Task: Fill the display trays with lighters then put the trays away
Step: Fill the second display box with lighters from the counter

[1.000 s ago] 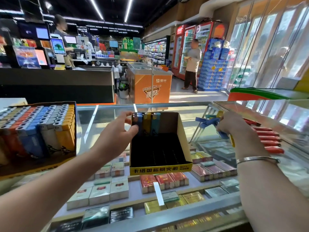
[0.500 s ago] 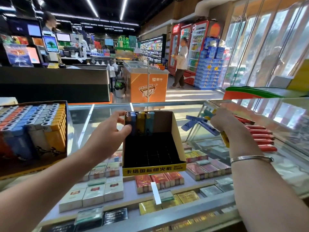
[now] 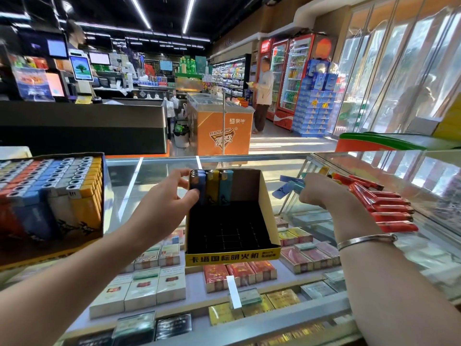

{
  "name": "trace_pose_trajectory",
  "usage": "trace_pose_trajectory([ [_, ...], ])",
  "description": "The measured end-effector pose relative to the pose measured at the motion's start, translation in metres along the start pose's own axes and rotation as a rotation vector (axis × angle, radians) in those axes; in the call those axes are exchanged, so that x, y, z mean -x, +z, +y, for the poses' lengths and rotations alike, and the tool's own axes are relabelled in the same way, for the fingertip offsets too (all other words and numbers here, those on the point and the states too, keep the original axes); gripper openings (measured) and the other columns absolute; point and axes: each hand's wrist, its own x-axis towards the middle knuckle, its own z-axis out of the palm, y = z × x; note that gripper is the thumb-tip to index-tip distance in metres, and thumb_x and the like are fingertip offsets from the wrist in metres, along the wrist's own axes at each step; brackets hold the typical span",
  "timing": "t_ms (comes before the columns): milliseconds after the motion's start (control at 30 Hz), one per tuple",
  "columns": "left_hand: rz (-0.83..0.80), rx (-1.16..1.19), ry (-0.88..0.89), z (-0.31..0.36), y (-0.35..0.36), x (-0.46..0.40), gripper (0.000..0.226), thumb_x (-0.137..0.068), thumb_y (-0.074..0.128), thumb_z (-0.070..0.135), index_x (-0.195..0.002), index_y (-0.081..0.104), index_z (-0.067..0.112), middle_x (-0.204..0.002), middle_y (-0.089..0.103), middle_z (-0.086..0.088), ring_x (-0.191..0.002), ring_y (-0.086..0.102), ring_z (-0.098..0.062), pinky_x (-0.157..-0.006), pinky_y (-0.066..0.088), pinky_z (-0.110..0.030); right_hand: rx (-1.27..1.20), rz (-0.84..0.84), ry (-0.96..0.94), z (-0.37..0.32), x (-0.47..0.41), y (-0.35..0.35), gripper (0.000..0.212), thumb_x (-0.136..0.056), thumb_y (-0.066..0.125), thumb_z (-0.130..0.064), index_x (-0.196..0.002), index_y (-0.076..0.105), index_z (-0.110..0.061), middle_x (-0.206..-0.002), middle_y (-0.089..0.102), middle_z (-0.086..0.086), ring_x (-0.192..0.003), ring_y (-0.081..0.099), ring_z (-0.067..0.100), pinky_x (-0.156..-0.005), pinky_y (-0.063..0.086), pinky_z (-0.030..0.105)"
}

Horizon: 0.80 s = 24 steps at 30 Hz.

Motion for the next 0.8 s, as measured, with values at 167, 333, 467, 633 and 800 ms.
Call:
trace_pose_trajectory([
  [167,-0.010,0.001,-0.006,0.001,-0.001,0.000,0.039,-0.091,0.051,0.027,-0.128,0.040,0.024,-0.107,0.056,0.002,-0.083,0.061,-0.014,-0.078,0.053,-0.047,-0.125,0.086,0.016,0.003,-0.005,0.001,0.023,-0.087,0.052,-0.012,-0.109,0.051,-0.006,-0.091,0.055,0.009,-0.085,0.058,0.027,-0.069,0.048,0.035],
  [333,-0.014,0.006,-0.018,0.002,0.000,0.000,0.039,-0.092,0.051,0.026,-0.129,0.039,0.024,-0.109,0.057,0.000,-0.085,0.061,-0.015,-0.079,0.054,-0.045,-0.364,0.206,-0.073,-0.004,-0.010,0.010,0.014,-0.091,0.053,-0.022,-0.097,0.048,-0.010,-0.093,0.055,0.011,-0.083,0.053,0.028,-0.076,0.046,0.041],
  [467,-0.012,0.007,-0.014,0.001,0.000,-0.001,0.038,-0.092,0.051,0.026,-0.128,0.040,0.025,-0.106,0.056,0.003,-0.083,0.061,-0.013,-0.078,0.054,-0.044,-0.144,0.202,-0.119,-0.019,-0.007,0.020,0.025,-0.091,0.052,-0.037,-0.100,0.052,-0.014,-0.094,0.059,0.007,-0.089,0.057,0.027,-0.071,0.041,0.034],
  [633,-0.012,-0.003,-0.009,0.000,0.000,0.000,0.037,-0.092,0.051,0.027,-0.127,0.041,0.026,-0.106,0.055,0.005,-0.084,0.061,-0.012,-0.079,0.054,-0.044,-0.094,0.081,-0.047,-0.023,-0.007,0.014,0.018,-0.085,0.056,-0.021,-0.097,0.056,-0.008,-0.085,0.059,0.006,-0.081,0.057,0.025,-0.066,0.042,0.032],
  [800,-0.010,-0.006,-0.011,0.001,0.000,0.000,0.036,-0.091,0.051,0.029,-0.126,0.041,0.027,-0.104,0.056,0.008,-0.082,0.061,-0.012,-0.079,0.053,-0.046,-0.357,-0.096,-0.055,-0.025,0.000,0.005,0.008,-0.078,0.061,-0.002,-0.082,0.054,-0.001,-0.065,0.052,0.006,-0.050,0.052,0.012,-0.046,0.043,0.020],
])
